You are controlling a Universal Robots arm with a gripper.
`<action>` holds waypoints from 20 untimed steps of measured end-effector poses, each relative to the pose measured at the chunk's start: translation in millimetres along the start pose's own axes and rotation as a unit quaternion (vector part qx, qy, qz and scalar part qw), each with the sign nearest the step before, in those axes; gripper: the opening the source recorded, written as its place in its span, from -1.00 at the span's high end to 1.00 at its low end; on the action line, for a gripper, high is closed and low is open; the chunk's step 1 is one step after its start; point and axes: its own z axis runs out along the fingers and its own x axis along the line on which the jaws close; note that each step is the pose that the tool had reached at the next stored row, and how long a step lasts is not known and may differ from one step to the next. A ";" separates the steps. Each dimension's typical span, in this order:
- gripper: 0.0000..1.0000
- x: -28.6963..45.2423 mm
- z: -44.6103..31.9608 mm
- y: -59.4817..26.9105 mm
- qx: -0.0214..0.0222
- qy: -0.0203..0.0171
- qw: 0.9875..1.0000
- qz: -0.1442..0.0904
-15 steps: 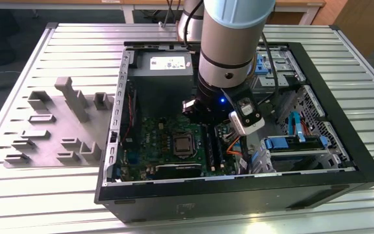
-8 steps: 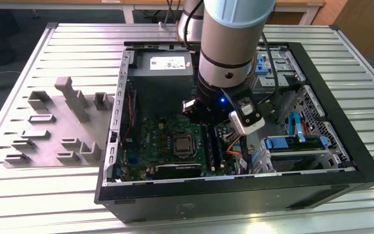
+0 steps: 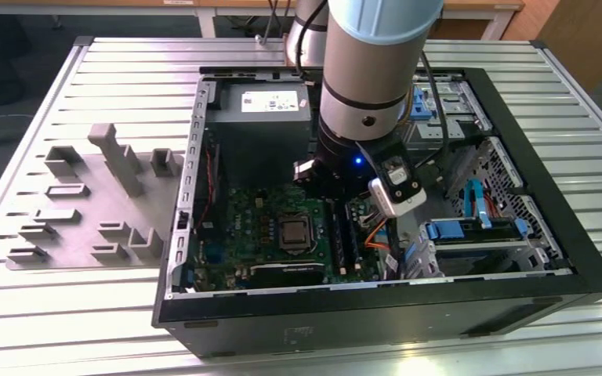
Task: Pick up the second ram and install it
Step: 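Press down the second ram until it locks into place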
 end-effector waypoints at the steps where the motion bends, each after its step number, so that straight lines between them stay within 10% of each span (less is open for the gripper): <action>1: 0.79 0.0 -0.1 0.5 0.000 0.000 1.000 0.000; 20: 0.79 2.2 4.9 36.2 -0.001 0.000 1.000 0.000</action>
